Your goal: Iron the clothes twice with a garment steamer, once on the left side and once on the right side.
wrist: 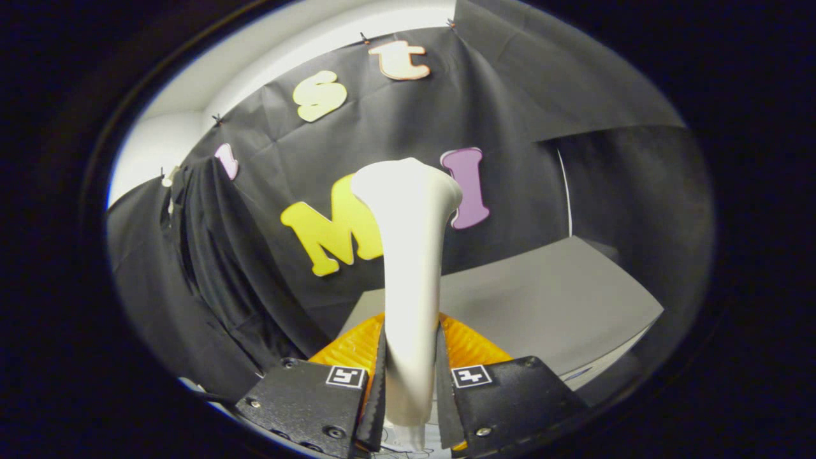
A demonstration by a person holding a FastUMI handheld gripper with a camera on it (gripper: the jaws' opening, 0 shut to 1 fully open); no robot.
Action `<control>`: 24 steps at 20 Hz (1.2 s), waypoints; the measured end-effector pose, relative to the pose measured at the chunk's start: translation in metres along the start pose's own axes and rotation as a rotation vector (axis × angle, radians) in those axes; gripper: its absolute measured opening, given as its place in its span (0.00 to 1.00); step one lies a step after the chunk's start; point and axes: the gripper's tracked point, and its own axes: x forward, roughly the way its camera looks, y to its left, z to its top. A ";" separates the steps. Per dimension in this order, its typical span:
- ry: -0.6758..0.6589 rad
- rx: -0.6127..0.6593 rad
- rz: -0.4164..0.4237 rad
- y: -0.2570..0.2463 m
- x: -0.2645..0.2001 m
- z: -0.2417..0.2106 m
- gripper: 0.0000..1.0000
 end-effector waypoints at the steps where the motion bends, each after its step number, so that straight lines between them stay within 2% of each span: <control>1: -0.021 -0.007 0.012 0.018 -0.008 0.006 0.36; 8: -0.116 -0.048 0.099 0.136 -0.045 0.024 0.36; 15: -0.168 -0.122 0.223 0.267 -0.062 0.024 0.36; 20: -0.171 -0.171 0.266 0.332 -0.059 0.013 0.36; 24: -0.154 -0.190 0.271 0.363 -0.044 0.005 0.36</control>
